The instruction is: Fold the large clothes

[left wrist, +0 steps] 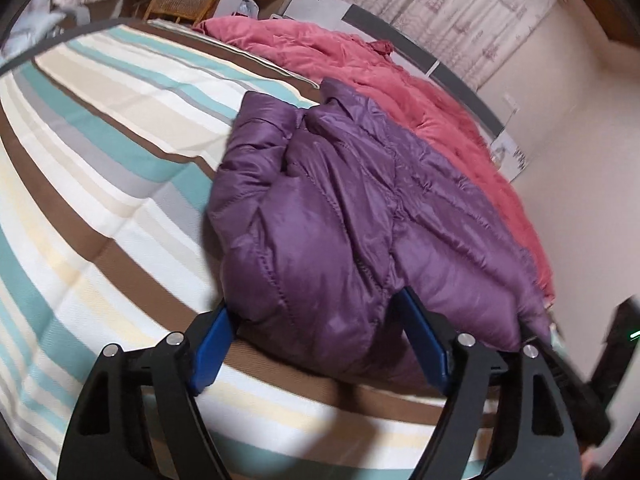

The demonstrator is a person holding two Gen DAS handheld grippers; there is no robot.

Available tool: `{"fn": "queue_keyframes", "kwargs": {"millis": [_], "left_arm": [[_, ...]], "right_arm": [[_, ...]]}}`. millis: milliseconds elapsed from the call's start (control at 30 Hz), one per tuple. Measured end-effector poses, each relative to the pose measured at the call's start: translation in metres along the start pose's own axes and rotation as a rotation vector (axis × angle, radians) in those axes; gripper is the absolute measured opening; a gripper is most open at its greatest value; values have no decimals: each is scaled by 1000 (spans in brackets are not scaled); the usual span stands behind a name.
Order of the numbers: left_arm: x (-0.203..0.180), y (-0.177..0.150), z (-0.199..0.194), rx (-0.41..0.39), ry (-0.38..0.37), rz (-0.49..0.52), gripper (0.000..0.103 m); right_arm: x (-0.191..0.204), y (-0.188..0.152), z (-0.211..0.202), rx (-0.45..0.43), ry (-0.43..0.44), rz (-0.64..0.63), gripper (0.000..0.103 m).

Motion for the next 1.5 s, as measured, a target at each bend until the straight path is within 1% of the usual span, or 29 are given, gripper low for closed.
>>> {"fn": "queue_keyframes", "kwargs": {"millis": [100,233,333,400,433,533,600,700,733,800,867,967,1100,1233,1267,1300,1333,1400,1500], "left_arm": [[-1,2,6,-16,-22,-26,74],[-1,3,13,-46,-57,-86,70],[2,5,20,-61,-82,-141,59],[3,8,24,-53,-93,-156,50],[3,10,27,-50,-96,-169,49],[7,12,30,-50,-125,-212,38],[10,12,30,-59,-135,-222,29],[7,13,24,-86,-145,-198,21],[6,13,21,-96,-147,-190,19],[-2,16,13,-126,-152,-166,17],[-14,18,1,-164,-152,-115,16],[-38,22,-17,-220,-151,-3,16],[-69,23,-37,-264,-174,132,16],[-99,22,-52,-281,-205,265,16],[-109,20,-55,-282,-214,313,16],[-115,22,-57,-282,-216,335,16],[-123,22,-59,-287,-206,374,16],[-131,21,-63,-296,-198,414,16],[-143,21,-68,-305,-173,471,16]], "right_arm": [[-1,-2,13,33,7,-14,21],[-5,-3,13,36,22,-3,21],[-4,-5,12,29,16,2,21],[-4,-7,11,24,14,3,21],[-4,-7,11,22,12,2,21],[-3,-7,11,16,6,-3,21],[-2,-8,11,11,4,-5,21],[-2,-9,10,9,-1,-9,21],[-1,-9,10,8,-4,-10,21],[1,-10,9,7,-11,-14,21],[2,-10,9,5,-16,-15,21],[4,-9,10,4,-23,-19,21],[4,-9,10,5,-25,-16,21],[4,-8,10,7,-17,-6,21],[3,-7,10,7,-14,-3,21],[2,-7,9,7,-8,2,21],[-1,-7,7,3,2,11,21],[-6,-6,3,-4,23,33,21],[-14,-9,-11,-36,23,58,21]]}}
Point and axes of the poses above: each gripper's, at about its wrist camera, not at the fingertips, and z roughly the way its jaws point, x to its left, y to its top, the point moved 2 cm from there along z, roughly the way its jaws point, and after that the axes turned 6 degrees about x, right-handed, at the moved point
